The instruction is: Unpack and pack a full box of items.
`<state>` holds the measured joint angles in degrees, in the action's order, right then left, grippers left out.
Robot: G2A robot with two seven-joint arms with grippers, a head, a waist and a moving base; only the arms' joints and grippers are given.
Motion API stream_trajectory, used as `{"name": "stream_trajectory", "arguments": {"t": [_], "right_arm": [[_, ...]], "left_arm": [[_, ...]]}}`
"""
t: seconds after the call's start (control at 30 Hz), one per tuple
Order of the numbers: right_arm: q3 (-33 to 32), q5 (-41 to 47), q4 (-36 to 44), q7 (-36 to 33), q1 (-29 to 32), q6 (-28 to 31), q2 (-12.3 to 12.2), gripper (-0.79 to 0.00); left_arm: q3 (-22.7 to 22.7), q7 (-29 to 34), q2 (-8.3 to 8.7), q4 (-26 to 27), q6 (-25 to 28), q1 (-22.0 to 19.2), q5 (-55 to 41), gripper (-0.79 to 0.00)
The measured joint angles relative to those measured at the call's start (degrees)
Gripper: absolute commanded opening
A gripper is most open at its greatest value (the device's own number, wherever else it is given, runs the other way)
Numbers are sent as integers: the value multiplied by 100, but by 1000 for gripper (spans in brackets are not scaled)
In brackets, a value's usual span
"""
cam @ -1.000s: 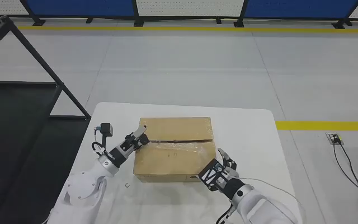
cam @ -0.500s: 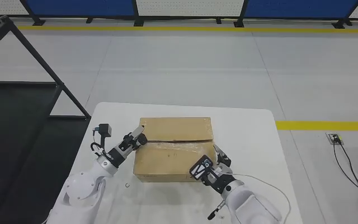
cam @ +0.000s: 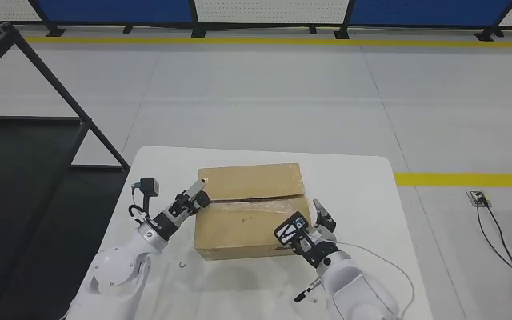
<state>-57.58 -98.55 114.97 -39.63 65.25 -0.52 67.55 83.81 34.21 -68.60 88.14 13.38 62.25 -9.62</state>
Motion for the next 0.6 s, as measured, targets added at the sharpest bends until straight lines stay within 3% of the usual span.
{"name": "stream_trajectory", "arguments": {"t": [0.17, 0.43, 0.6], "right_arm": [[-73, -113, 25, 3, 51, 5, 30, 0], [-43, -127, 16, 17, 52, 477, 72, 0], [15, -288, -96, -84, -44, 388, 132, 0]], "left_arm": [[-16, 3, 9, -5, 16, -1, -7, 0], [-52, -36, 17, -28, 21, -6, -23, 0], [-70, -25, 25, -41, 39, -22, -30, 0]]}}
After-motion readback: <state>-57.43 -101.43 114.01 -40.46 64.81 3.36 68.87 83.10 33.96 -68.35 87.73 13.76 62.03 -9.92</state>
